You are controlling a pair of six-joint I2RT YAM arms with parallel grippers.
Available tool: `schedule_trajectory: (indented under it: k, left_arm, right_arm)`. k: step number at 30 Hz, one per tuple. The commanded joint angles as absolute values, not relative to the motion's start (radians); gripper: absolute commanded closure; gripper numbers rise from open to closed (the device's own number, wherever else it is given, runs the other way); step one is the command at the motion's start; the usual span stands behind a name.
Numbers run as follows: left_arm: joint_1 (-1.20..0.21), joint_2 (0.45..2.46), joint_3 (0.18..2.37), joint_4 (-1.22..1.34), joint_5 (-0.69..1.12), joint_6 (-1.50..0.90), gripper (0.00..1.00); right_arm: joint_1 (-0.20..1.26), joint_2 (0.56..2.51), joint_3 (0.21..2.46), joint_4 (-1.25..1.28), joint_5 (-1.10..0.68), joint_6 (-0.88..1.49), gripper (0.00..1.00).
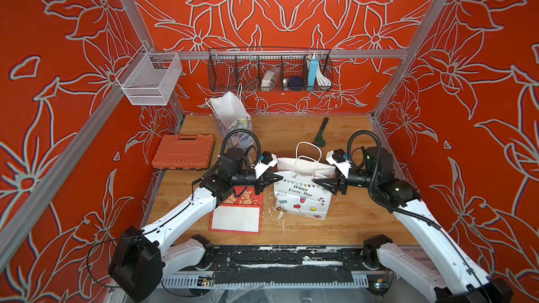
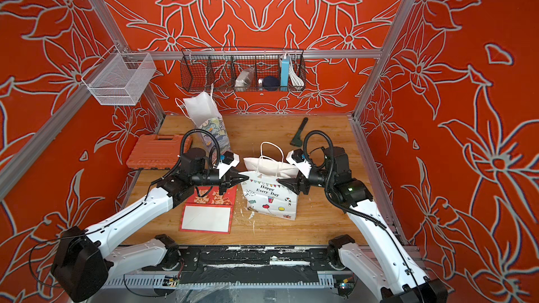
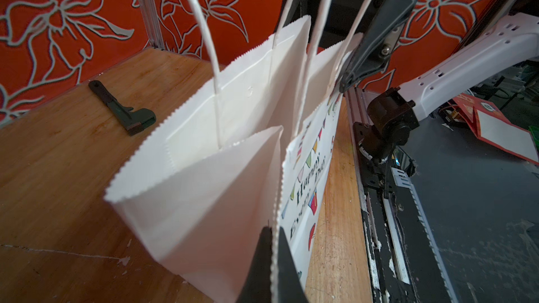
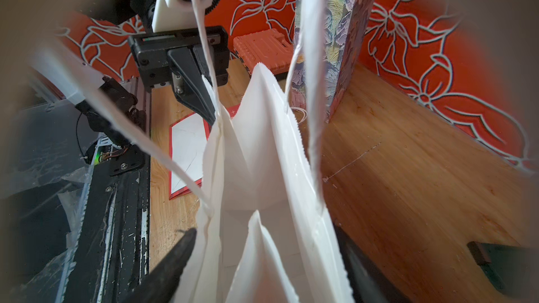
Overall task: Put away the paper bag
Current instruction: Pick up the paper bag from the center of the board.
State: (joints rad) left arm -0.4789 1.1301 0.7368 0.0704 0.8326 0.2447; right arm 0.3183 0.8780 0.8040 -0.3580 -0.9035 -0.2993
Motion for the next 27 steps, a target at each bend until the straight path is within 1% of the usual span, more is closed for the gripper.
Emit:
schedule_trajectory:
  k: [1,6,10,13,15,16,17,18,20,22,23,24,27]
  left_arm:
    - [-0.480,1.122,0.726,0.097,0.859,0.227,1.00]
    - [-0.480,1.126,0.724,0.117,0.857,0.205,1.00]
    - [-0.480,1.130,0.727,0.153,0.880,0.139,1.00]
    - [-0.480,1.136,0.732,0.157,0.885,0.104,0.98]
    - [-0.480,1.134,0.734,0.152,0.884,0.087,0.93]
    - [-0.479,1.130,0.734,0.151,0.881,0.080,0.88]
    - [-0.480,1.125,0.732,0.150,0.868,0.067,0.82]
    - [-0.480,1.115,0.732,0.144,0.847,0.056,0.75]
    - [-0.479,1.087,0.735,0.113,0.787,0.038,0.52]
    - [-0.477,1.039,0.731,0.087,0.734,0.031,0.36]
    - [-0.476,1.008,0.725,0.079,0.708,0.024,0.25]
    - [-0.475,0.967,0.720,0.072,0.687,0.022,0.02]
    - [-0.476,0.893,0.731,0.031,0.711,0.053,0.01]
  right_arm:
    - [0.311,0.864,0.789,-0.312,-0.953,-0.319,0.36]
    - [0.310,0.800,0.775,-0.315,-0.914,-0.319,0.47]
    - [0.311,0.784,0.732,-0.317,-0.876,-0.310,0.62]
    - [0.310,0.785,0.702,-0.282,-0.883,-0.280,0.78]
    - [0.310,0.777,0.700,-0.256,-0.901,-0.257,0.91]
    - [0.310,0.770,0.703,-0.244,-0.906,-0.248,0.98]
    - [0.310,0.762,0.709,-0.236,-0.908,-0.241,1.00]
    - [0.310,0.753,0.721,-0.240,-0.912,-0.238,1.00]
    - [0.310,0.739,0.762,-0.276,-0.925,-0.247,1.00]
    - [0.310,0.726,0.807,-0.327,-0.946,-0.260,1.00]
    - [0.310,0.719,0.830,-0.352,-0.962,-0.263,1.00]
    - [0.311,0.711,0.852,-0.371,-0.980,-0.264,1.00]
    - [0.311,0.693,0.889,-0.396,-1.050,-0.239,1.00]
